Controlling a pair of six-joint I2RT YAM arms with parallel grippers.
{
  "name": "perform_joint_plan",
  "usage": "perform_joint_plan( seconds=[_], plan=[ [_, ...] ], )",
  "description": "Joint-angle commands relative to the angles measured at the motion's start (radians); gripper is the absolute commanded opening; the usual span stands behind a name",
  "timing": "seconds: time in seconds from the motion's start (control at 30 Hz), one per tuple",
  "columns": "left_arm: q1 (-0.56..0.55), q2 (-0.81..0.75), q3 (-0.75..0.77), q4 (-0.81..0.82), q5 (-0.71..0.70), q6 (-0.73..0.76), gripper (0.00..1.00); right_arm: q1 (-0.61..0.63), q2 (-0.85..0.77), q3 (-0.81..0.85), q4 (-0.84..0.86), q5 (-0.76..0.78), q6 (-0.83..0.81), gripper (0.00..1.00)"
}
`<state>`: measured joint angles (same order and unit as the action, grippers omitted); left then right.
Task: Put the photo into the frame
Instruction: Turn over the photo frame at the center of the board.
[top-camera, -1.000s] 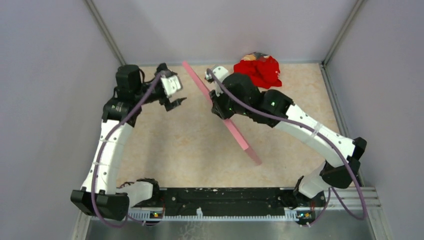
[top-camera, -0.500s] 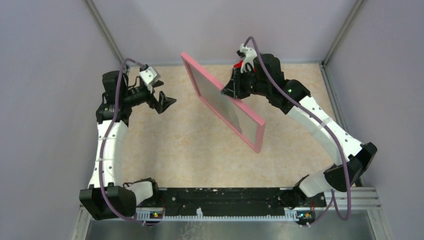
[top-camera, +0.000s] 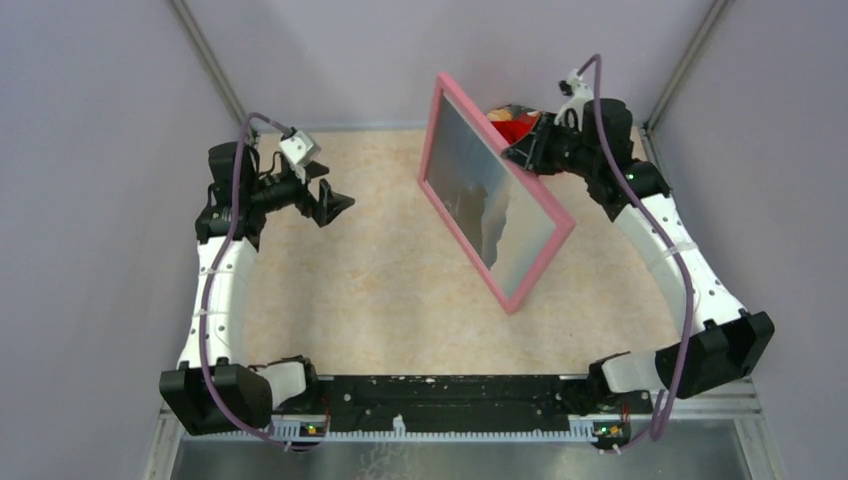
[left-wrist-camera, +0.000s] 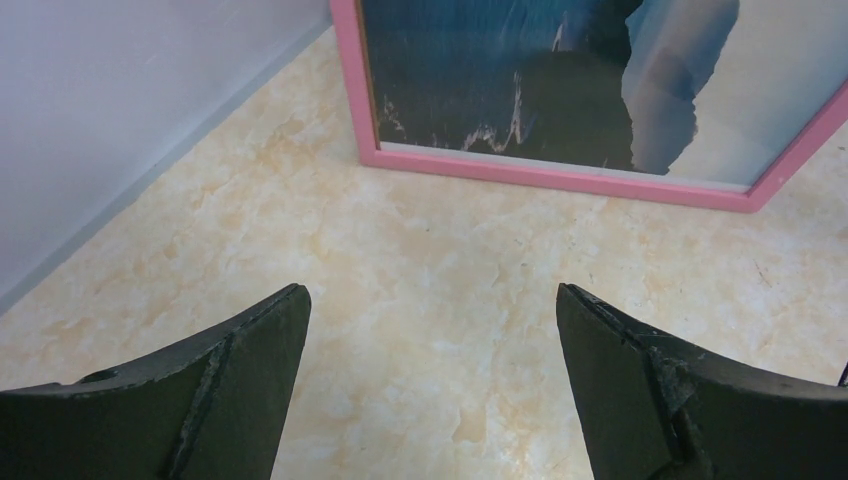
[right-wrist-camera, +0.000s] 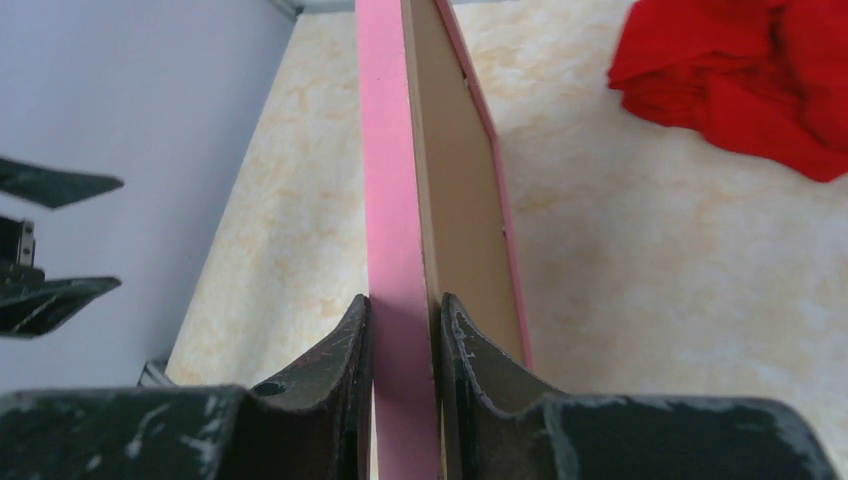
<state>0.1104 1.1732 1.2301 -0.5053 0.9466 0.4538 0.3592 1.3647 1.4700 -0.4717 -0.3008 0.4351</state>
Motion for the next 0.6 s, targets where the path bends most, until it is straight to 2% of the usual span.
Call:
perform_joint_plan(
  seconds=[0.0,0.27,0.57],
  plan=[
    [0.006,0.017,0.016,0.004,-0.007,-0.020,0.99,-0.088,-0.014,-0.080,-0.119,-0.057,0.025,0.03],
    [0.009,0.003,-0.058,-0.002,-0.024,-0.014,0.99,-0.105,-0.112,-0.321,-0.007,-0.094,0.074,0.02],
    [0.020,0.053,-0.067,-0.137,-0.145,0.090,0.99,-0.105,-0.361,-0.775,0.355,-0.156,0.232,0.01]
  ],
)
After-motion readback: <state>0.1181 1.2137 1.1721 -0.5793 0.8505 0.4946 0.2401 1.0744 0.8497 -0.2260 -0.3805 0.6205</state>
